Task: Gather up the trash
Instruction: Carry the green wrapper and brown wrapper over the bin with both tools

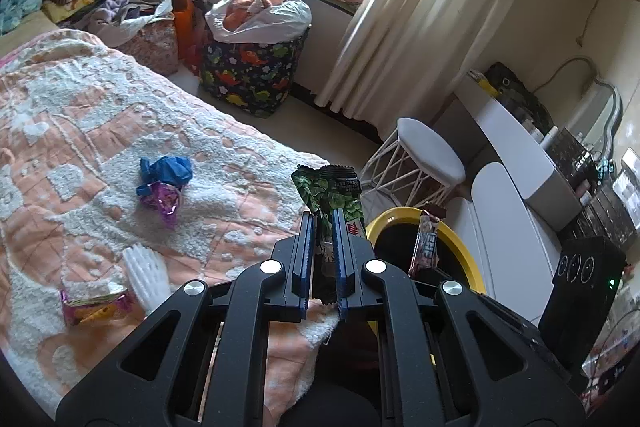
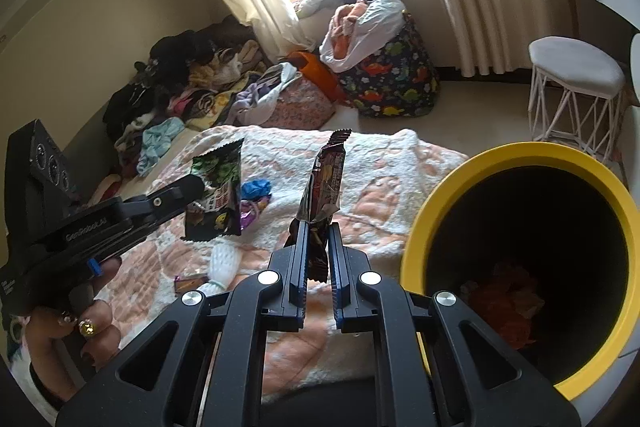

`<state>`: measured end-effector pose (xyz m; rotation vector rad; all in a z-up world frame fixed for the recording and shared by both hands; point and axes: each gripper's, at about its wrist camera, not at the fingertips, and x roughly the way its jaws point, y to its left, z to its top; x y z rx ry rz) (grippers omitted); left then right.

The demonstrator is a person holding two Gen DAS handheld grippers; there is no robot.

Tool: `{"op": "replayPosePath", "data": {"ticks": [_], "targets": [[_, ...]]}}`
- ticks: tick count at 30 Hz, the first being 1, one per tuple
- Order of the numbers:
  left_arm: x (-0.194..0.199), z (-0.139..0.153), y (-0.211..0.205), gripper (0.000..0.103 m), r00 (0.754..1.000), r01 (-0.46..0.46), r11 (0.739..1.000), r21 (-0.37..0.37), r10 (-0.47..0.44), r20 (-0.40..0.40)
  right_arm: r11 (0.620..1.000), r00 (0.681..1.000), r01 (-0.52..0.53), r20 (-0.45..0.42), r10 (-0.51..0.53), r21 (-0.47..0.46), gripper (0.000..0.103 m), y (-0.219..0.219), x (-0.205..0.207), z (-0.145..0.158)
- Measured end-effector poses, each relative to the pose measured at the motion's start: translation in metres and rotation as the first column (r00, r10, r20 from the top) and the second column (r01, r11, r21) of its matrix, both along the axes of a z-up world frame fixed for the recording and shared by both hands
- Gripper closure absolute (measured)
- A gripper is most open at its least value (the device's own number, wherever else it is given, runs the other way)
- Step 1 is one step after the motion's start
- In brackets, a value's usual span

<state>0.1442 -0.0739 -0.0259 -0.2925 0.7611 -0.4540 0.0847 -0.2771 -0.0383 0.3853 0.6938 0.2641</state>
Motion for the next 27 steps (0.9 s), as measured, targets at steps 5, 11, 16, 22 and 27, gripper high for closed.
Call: {"op": "replayPosePath", "data": {"ticks": [5, 11, 16, 22, 27], "targets": [[0.001, -0.002, -0.009, 0.097, 1.000, 0.018, 1.000, 0.011, -0.018, 0.002, 0.999, 0.999, 0.039, -0.003, -0.039, 0.008, 0.093, -0.014, 0.000, -0.002], [0.001, -0.005, -0.021, 0.097, 0.999, 0.043, 0.999, 0.030, -0.043, 0.000, 0.996, 0.996, 0.088, -0.009, -0.087, 0.020, 0.093, -0.032, -0.002, -0.006], [0.001, -0.008, -0.032, 0.097, 0.998, 0.062, 0.997, 0.037, -0.061, -0.006, 0.991, 0.992, 0.127, -0.020, -0.126, 0.029, 0.093, -0.050, -0.004, -0.012], [0.000, -0.012, -0.051, 0.097, 0.995, 0.095, 0.994, 0.053, -0.095, -0.013, 0.984, 0.984, 0.174, -0.037, -0.173, 0.037, 0.093, -0.065, -0.006, -0.019], [-0.001, -0.016, -0.068, 0.097, 0.991, 0.130, 0.989, 0.063, -0.129, -0.017, 0.978, 0.978, 0.207, -0.045, -0.205, 0.040, 0.093, -0.078, -0.009, -0.024]]}}
